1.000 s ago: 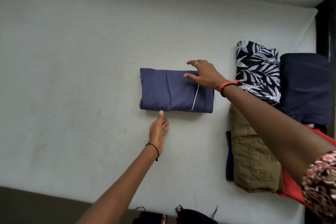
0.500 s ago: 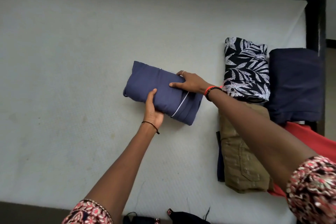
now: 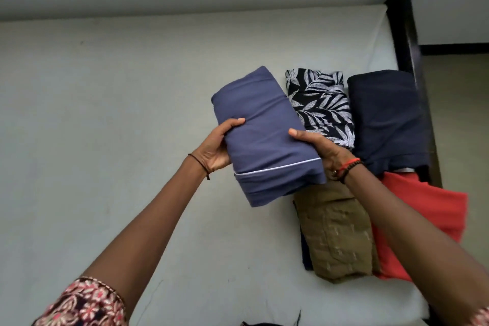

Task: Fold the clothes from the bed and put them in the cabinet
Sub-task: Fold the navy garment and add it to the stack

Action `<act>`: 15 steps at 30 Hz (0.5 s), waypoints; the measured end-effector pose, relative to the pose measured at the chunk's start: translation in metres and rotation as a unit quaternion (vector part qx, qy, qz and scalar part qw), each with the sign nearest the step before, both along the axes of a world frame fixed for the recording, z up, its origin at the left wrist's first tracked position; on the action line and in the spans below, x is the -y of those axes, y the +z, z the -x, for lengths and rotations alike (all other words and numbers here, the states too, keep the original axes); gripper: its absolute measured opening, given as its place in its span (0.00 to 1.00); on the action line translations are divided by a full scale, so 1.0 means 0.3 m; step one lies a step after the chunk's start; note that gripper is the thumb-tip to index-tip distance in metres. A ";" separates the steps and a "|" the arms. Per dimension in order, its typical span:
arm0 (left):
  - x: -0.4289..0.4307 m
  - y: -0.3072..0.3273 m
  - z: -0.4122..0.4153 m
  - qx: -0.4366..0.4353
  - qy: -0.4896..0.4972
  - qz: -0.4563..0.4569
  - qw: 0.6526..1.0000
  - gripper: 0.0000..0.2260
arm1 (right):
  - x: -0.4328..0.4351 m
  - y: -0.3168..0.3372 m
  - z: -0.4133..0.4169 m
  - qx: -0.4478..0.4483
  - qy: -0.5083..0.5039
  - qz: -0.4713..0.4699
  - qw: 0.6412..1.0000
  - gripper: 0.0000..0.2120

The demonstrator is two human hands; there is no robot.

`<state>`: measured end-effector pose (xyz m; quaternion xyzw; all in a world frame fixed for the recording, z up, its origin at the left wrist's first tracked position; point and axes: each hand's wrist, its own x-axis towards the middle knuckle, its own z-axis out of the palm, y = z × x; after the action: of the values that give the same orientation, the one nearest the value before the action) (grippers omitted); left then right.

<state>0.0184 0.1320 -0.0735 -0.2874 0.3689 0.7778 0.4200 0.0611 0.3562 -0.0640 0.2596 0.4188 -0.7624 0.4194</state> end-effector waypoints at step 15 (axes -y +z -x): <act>-0.523 -0.103 0.223 -0.122 -0.142 0.139 0.972 0.22 | -0.428 -0.127 0.155 -0.088 -0.072 -0.262 0.958 0.12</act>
<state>-0.0486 0.2888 -0.1044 -0.1904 0.5591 0.6803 0.4340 0.0147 0.4847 -0.1021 0.3215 0.6191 -0.6744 0.2420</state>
